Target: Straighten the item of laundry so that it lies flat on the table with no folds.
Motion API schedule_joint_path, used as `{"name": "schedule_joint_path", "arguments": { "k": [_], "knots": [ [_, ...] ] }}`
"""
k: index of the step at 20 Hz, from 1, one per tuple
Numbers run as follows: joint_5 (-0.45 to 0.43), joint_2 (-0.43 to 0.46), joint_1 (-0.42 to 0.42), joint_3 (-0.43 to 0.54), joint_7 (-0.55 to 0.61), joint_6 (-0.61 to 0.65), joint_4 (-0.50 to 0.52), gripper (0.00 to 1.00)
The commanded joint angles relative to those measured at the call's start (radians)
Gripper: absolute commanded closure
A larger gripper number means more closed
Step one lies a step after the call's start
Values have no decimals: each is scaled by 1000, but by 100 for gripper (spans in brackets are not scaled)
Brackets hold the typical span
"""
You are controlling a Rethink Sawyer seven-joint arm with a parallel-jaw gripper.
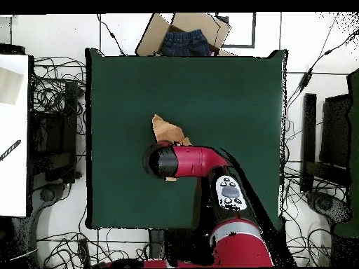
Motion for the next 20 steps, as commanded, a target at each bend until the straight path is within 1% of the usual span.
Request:
{"name": "schedule_joint_path", "arguments": {
  "k": [1,4,6,10,17,20],
  "knots": [
    [-11,-23,28,60,23,178,-75,0],
    [-14,-27,25,64,25,195,-77,0],
    [-21,-20,24,67,29,183,-79,0],
    [-26,19,18,83,11,206,-130,0],
    [-37,64,6,98,-34,246,-209,0],
    [-40,74,10,97,-35,256,-234,0]
  ]
}}
